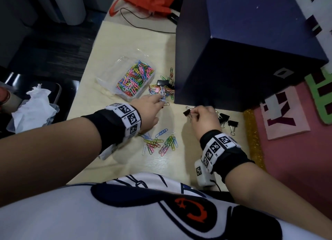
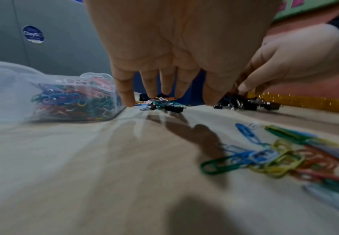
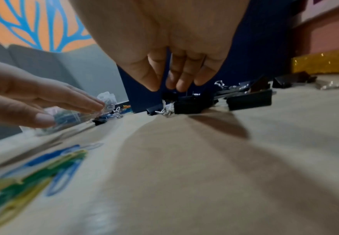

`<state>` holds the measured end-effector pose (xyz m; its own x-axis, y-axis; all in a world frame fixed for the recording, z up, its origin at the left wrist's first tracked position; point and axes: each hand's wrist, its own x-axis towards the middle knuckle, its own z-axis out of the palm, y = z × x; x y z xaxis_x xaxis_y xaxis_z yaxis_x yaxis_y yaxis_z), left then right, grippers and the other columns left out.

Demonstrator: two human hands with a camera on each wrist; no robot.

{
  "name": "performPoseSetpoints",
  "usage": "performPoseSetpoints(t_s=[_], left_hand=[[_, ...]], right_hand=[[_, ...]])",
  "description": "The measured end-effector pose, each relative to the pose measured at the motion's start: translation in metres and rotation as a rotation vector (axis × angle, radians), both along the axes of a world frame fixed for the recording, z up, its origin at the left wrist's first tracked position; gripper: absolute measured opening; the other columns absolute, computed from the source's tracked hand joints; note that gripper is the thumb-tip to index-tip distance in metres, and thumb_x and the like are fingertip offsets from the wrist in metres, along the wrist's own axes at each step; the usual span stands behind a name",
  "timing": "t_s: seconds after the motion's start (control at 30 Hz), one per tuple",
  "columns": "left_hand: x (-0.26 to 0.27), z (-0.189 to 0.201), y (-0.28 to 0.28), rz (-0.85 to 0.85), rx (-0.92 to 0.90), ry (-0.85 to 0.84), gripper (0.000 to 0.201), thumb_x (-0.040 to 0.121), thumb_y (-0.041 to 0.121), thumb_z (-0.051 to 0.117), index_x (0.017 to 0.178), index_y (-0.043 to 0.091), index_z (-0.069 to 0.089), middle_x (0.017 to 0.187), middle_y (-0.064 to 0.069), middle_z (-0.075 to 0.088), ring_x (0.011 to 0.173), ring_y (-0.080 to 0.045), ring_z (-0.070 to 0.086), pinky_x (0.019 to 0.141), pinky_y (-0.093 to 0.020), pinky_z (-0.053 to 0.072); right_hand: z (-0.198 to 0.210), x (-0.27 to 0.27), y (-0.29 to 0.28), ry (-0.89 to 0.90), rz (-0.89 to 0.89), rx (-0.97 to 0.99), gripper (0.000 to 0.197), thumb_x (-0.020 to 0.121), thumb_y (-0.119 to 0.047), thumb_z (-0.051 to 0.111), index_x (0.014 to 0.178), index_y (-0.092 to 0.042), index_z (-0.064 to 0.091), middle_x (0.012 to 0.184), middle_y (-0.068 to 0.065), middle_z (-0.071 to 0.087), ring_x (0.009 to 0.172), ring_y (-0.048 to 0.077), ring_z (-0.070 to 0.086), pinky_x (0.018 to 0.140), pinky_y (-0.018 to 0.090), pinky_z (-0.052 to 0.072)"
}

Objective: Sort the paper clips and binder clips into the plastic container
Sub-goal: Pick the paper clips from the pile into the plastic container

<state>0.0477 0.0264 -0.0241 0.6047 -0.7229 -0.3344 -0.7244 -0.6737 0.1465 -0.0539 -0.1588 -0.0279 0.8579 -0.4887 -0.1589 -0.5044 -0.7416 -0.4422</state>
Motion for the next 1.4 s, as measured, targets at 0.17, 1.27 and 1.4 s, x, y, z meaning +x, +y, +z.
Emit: performPoseSetpoints(t_s=[0.17, 1.27, 1.4], left_hand=[[-0.001, -0.002, 0.003, -0.071, 0.072, -0.060, 0.050, 0.095, 0.031, 0.044, 0.144, 0.022, 0.035, 0.152, 0.004, 0.029, 0.135, -0.022, 0.034, 0.102, -0.047, 0.037], [0.004, -0.010, 0.038, 0.205, 0.051, 0.058, 0.026, 0.086, 0.004, 0.051, 0.111, 0.009, 0.057, 0.107, -0.010, 0.047, 0.088, -0.030, 0.061, 0.071, -0.039, 0.054], [0.004, -0.011, 0.042, 0.220, 0.038, 0.058, 0.025, 0.084, 0.005, 0.052, 0.108, 0.011, 0.057, 0.109, -0.009, 0.045, 0.086, -0.030, 0.061, 0.070, -0.042, 0.055]], right_hand=[[0.006, 0.011, 0.003, 0.033, 0.231, -0.115, 0.025, 0.090, -0.015, 0.052, 0.111, -0.022, 0.062, 0.119, 0.002, 0.050, 0.115, 0.022, 0.044, 0.100, 0.033, 0.037], [0.007, 0.086, 0.064, 0.313, 0.398, -0.109, 0.040, 0.094, -0.015, 0.048, 0.134, -0.015, 0.043, 0.139, 0.010, 0.035, 0.111, 0.032, 0.055, 0.091, 0.039, 0.047], [-0.001, 0.072, 0.066, 0.295, 0.457, -0.180, 0.033, 0.091, -0.018, 0.053, 0.123, -0.015, 0.046, 0.127, 0.011, 0.040, 0.106, 0.035, 0.054, 0.086, 0.042, 0.049]])
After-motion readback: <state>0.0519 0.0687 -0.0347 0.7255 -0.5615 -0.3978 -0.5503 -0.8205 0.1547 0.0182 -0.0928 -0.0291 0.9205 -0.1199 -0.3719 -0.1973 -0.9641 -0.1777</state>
